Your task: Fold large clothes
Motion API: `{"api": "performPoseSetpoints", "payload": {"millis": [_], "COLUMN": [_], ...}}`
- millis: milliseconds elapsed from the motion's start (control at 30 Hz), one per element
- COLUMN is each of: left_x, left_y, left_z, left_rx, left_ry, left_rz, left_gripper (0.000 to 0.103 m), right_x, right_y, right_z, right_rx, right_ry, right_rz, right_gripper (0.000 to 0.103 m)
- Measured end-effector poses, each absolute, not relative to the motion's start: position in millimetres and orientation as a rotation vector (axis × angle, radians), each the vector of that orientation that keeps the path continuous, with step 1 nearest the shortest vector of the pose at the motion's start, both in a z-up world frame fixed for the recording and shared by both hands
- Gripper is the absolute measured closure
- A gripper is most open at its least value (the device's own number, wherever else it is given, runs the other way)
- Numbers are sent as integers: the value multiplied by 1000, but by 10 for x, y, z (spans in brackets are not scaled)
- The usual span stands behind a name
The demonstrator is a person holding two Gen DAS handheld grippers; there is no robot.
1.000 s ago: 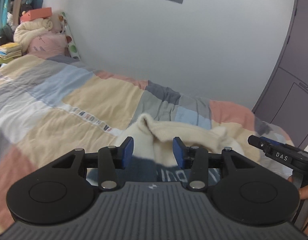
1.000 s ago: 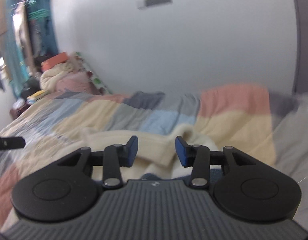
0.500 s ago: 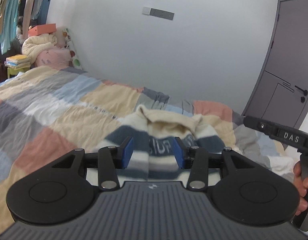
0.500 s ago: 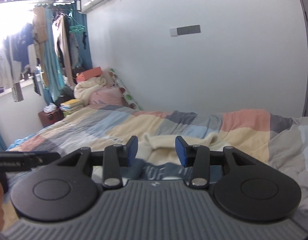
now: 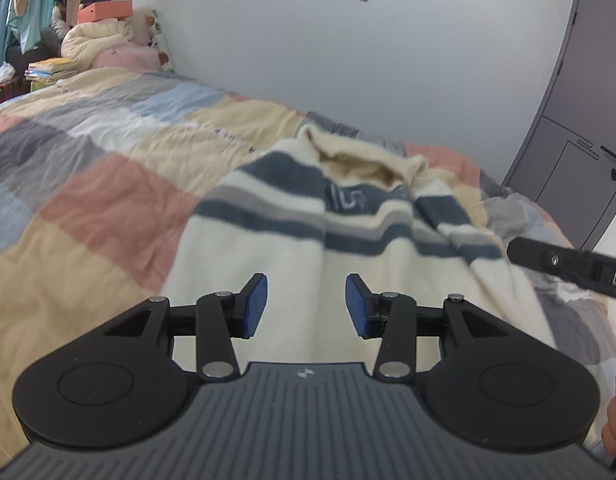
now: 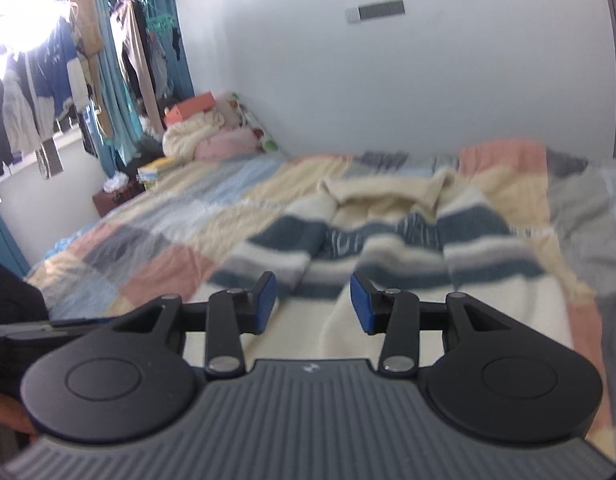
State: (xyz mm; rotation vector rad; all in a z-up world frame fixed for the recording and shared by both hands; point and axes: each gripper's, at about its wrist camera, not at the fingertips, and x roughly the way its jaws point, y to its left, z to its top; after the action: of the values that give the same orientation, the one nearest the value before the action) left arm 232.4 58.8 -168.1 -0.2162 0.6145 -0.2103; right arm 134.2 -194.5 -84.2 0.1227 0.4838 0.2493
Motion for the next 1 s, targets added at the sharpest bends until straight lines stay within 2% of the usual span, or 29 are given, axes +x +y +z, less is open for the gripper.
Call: {"api": "performPoseSetpoints", "payload": {"millis": [233, 600, 767, 800, 833, 900, 1000], "left_x": [2253, 2424, 2540, 2551, 2559, 2563, 2565], "left_y": [519, 145, 209, 226, 247, 289, 406], "left_z": [-1888, -2296, -2369, -2376, -2375, -2351, -2257], "left_rx": [-195, 82, 62, 54, 41, 14, -32], "left_ry": [625, 692, 715, 714, 709, 687, 640], "left_rz": [-245, -128, -89, -89, -94, -86, -44], "left_gripper": [54, 54, 54, 58, 71, 91, 93], "right_x": [1414, 1663, 1750, 1762, 1769, 1764, 1762], "right_y": [-1859, -1969, -1957, -1954, -1950, -1934, -1927], "right_z": [-1359, -1560, -1642, -1657, -1670, -1681, -1676], "right_rx": [131, 176, 176, 176, 177, 172, 165], "right_ry": [594, 652, 692, 702, 710, 716, 717], "right_rz": [220, 150, 158, 162, 166, 168, 165], "right_gripper": [59, 59, 59, 59, 59, 59, 59]}}
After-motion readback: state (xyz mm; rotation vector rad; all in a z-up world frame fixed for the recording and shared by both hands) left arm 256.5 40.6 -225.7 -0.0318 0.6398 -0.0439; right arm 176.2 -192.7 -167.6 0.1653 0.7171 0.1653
